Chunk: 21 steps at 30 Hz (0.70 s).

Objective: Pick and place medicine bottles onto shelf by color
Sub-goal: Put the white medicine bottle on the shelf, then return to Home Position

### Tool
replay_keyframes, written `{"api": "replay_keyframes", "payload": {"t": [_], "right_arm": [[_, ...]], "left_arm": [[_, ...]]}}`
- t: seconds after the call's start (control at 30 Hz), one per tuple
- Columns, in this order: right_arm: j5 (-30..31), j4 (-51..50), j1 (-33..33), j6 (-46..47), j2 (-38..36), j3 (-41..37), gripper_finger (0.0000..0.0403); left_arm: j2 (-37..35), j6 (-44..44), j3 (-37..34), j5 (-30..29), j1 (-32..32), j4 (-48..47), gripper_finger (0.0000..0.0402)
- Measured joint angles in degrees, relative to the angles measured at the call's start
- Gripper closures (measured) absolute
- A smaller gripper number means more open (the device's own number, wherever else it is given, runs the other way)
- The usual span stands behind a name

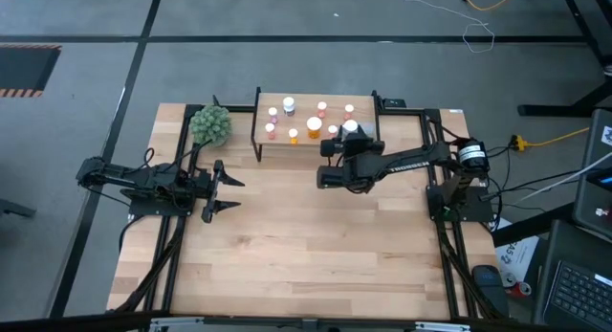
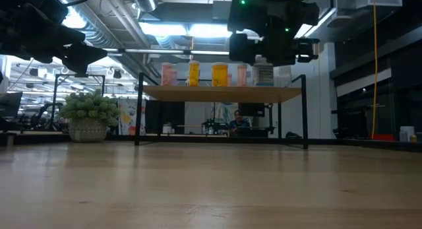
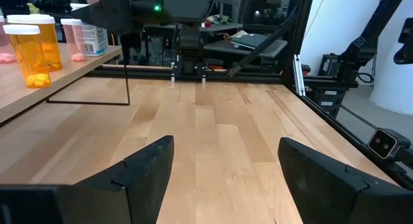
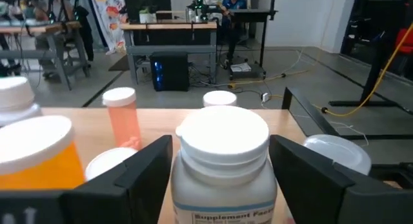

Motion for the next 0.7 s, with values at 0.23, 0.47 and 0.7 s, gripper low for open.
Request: {"api": "replay_keyframes", "payload": {"t": [0.23,0.47,0.7], "right_arm": [[0.45,2.85,-0.15,-4.53,0.00,0.00,0.0132],[2.46,1.60,-0.15,-5.43,0.09,1.13,0.0131],[5.61,0.35,-0.13,-17.78,0.09,8.57,0.0131]], "left_arm": [[0.00,0.00,0.00,0.00,0.01,0.00,0.0127],[0.00,0.00,0.00,0.00,0.01,0.00,0.0127],[-0.01,0.00,0.00,0.00,0.00,0.00,0.0127]]}}
